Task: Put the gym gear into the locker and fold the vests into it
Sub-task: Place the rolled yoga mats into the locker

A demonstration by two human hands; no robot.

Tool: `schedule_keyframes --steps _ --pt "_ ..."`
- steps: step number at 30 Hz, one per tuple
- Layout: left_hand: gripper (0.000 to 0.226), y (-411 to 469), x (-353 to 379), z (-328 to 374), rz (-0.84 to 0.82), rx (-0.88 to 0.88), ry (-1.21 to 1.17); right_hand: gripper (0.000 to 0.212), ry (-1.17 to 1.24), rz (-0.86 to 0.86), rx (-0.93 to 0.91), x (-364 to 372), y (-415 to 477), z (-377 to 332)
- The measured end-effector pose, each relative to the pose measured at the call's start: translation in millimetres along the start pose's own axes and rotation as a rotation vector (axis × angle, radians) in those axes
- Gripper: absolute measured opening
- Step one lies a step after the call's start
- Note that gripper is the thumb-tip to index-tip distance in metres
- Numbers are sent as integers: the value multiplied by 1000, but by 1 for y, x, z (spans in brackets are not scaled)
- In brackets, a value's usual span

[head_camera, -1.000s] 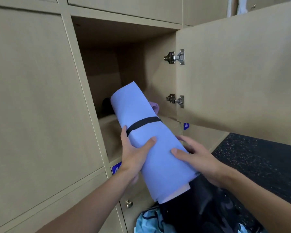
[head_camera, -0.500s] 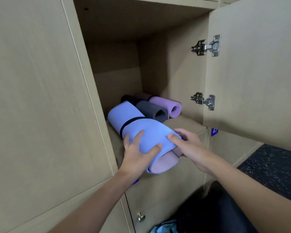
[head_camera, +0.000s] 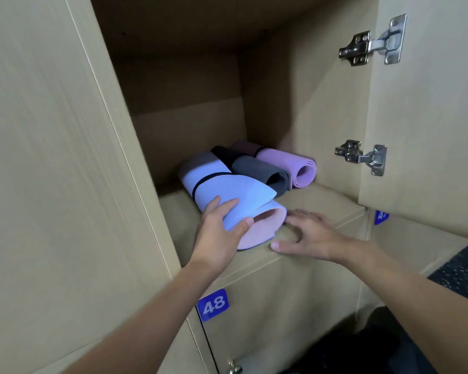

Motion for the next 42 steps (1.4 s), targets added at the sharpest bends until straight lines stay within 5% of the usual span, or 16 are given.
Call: schedule_keyframes --steps 18,42 --pt "49 69 13 -9 5 -42 280 94 -160 -307 -48 -14 18 13" --pt "43 113 20 -33 60 -50 479 98 -85 -204 -20 -8 19 18"
Point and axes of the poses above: each hand's wrist, its own y-axis towards the middle knuckle, its own x-axis out of the palm, z = x × y, the point moved 3 cm from there along y, towards the middle knuckle, and after that the axes turned 11 degrees about -y, right-handed, at the moved point
